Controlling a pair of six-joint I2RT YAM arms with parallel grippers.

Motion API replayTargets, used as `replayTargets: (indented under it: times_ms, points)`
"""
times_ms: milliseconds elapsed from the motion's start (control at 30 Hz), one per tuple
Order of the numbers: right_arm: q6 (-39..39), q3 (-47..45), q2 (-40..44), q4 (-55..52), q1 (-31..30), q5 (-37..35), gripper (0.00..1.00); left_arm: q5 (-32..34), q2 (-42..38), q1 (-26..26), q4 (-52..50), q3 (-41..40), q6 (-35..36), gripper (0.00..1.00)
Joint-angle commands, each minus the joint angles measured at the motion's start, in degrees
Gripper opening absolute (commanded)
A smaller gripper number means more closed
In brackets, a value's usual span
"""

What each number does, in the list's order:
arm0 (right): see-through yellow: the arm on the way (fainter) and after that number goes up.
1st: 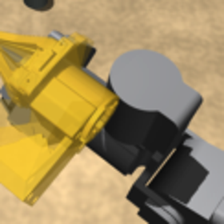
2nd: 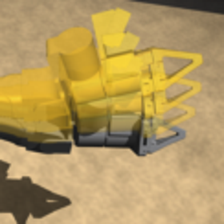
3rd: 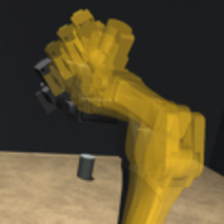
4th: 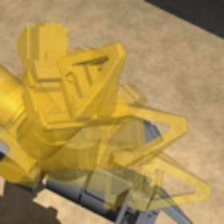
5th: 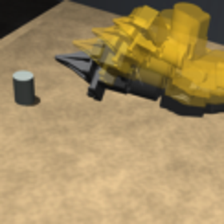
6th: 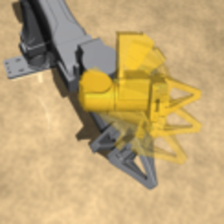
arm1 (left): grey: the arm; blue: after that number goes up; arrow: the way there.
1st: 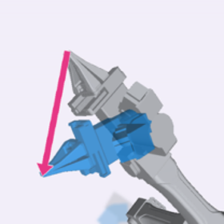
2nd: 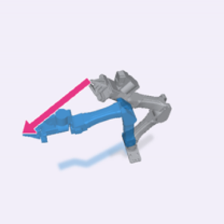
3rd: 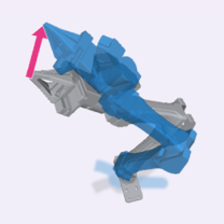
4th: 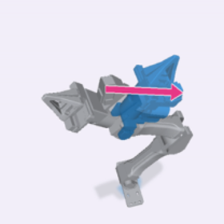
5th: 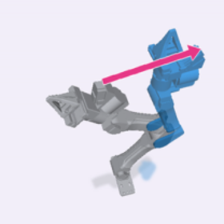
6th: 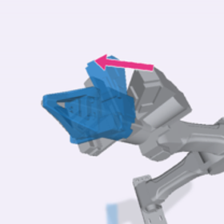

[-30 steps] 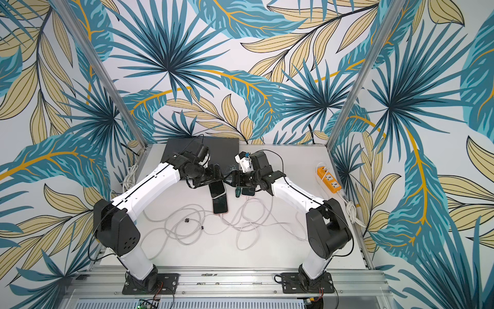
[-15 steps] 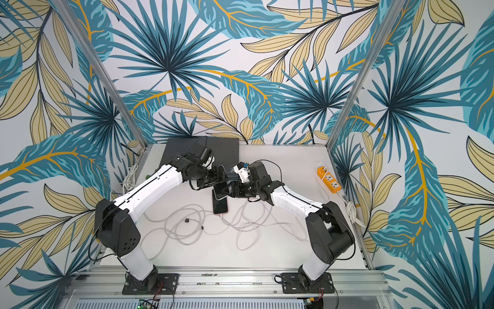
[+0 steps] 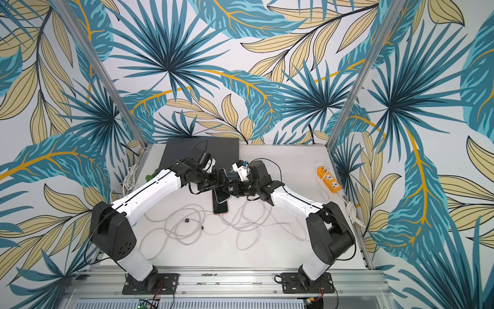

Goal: Plug the charging cable into the phone
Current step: Pick up the phone at the center of the board.

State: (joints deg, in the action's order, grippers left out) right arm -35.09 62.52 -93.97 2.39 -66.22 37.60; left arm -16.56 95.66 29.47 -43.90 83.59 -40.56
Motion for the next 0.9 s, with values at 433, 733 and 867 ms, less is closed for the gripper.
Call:
replayTargets:
  times_ms: [433, 733, 867]
  points:
    - [-1.5, -4.8, 7.7, 9.6, 1.2, -2.1, 0.0, -4.7, -17.9, -5.0, 8.9, -6.6, 3.0, 1.0]
    - [-9.7, -8.5, 13.6, 22.7, 2.8, 4.2, 0.0, -23.2, -27.7, -10.8, 28.1, -22.7, 1.3, 0.92]
    - [-13.9, -8.4, 13.4, 25.6, 2.8, 5.1, 0.0, -25.6, -26.8, -10.8, 32.1, -24.4, 1.3, 0.83]
